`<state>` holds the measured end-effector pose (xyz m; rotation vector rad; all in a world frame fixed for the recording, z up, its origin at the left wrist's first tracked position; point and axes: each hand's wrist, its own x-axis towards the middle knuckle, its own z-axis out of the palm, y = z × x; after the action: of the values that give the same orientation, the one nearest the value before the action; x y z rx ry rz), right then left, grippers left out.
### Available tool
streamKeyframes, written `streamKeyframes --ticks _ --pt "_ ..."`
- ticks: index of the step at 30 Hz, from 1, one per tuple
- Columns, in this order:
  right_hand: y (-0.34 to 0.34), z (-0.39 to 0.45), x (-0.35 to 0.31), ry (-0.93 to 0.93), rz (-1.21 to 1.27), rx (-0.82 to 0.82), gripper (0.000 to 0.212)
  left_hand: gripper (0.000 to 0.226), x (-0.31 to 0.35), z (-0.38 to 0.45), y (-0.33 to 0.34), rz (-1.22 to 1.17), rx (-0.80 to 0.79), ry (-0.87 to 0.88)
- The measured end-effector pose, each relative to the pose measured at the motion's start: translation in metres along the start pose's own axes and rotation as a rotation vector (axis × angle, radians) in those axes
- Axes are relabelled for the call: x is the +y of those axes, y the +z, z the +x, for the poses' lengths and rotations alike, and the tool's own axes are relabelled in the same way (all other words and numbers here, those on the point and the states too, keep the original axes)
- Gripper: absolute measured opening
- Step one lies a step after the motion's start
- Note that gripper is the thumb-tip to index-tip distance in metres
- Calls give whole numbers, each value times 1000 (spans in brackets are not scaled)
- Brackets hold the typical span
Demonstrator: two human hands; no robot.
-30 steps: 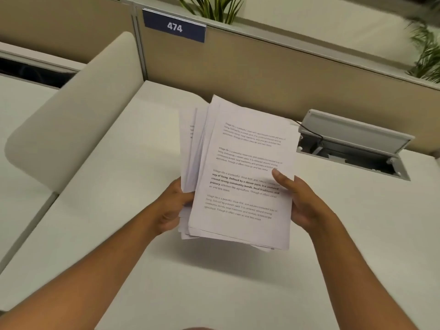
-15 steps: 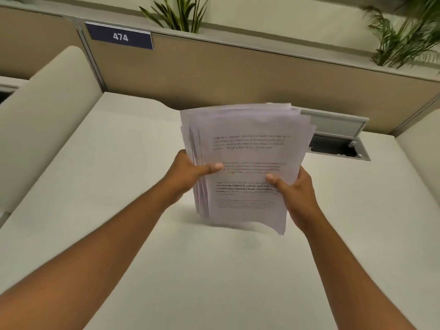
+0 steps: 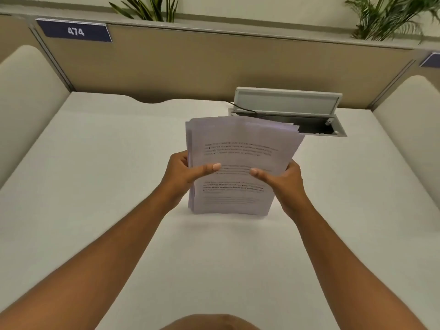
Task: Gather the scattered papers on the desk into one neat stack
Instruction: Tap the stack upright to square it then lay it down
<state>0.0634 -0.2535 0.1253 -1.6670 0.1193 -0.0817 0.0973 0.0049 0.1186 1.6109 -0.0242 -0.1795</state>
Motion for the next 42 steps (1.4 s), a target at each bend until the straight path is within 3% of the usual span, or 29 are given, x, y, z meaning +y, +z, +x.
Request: streamKeyframes --ticks 4,8,11,14,20,26,34,39,42 --pt "5 2 -2 -37 51 60 45 43 4 -3 13 -57 60 24" --pt "7 1 -5 -89 96 100 52 47 12 -1 13 -80 92 51" --pt "9 -4 4 -54 82 80 58 51 3 -5 12 -36 81 19" --pt "11 -10 17 2 40 44 49 48 -11 -12 15 -4 80 -27" --pt "7 -10 15 -7 29 108 48 49 -9 -7 19 -52 116 -20" --pt "7 -14 27 30 -9 78 43 37 -30 -13 18 29 93 -71" --pt "7 -15 33 90 -33 85 41 43 -35 -14 17 48 30 -95" --pt "3 -18 29 38 -63 153 52 50 -38 -16 17 57 6 -125" --pt "1 -24 8 -127 -139 317 90 53 -41 -17 15 56 1 -133"
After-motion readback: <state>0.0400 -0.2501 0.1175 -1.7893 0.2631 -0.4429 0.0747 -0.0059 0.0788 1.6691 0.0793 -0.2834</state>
